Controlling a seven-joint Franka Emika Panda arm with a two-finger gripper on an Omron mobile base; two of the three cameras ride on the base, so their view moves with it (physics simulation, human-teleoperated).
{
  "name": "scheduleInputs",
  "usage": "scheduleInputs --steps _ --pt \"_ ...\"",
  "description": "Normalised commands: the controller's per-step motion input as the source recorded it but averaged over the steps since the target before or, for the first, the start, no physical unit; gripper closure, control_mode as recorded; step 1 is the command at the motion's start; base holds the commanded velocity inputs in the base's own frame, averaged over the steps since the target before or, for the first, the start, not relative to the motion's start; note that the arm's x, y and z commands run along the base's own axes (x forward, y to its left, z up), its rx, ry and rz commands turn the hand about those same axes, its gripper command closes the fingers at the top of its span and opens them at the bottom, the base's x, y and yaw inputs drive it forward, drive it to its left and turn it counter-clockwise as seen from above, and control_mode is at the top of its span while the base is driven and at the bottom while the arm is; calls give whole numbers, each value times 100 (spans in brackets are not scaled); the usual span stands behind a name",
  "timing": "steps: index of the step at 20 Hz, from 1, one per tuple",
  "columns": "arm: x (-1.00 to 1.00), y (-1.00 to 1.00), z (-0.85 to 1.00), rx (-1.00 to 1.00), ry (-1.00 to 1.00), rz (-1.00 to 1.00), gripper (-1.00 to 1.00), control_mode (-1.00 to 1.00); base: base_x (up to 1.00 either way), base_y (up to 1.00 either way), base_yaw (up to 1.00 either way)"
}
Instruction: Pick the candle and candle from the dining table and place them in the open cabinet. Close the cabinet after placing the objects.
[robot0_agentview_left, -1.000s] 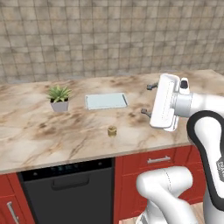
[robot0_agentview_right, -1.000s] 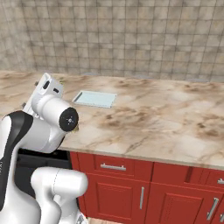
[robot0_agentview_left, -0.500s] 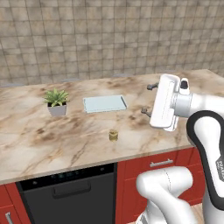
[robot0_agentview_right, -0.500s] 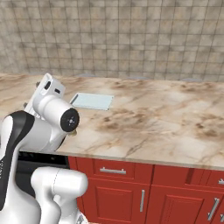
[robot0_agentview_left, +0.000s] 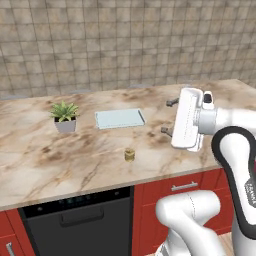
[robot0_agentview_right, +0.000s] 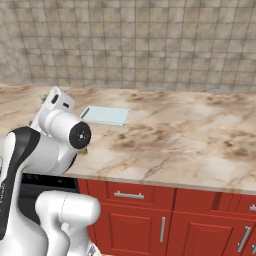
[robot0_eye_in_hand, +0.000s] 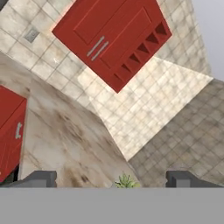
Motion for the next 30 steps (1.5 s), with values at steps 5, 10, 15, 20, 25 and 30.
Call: scheduleInputs --steps 5,10,15,20,25,30 --pt "1 2 -42 -30 26 0 -100 -100 0 0 0" --pt "12 5 -48 -33 30 0 -100 -100 0 0 0" --pt "18 3 -51 -28 26 1 -100 -100 0 0 0" --pt "14 -10 -46 -15 16 9 -100 -100 0 0 0" --pt "19 -24 -48 -2 7 15 -100 -100 0 0 0" --pt "33 -12 -33 0 0 14 -100 -100 0 0 0"
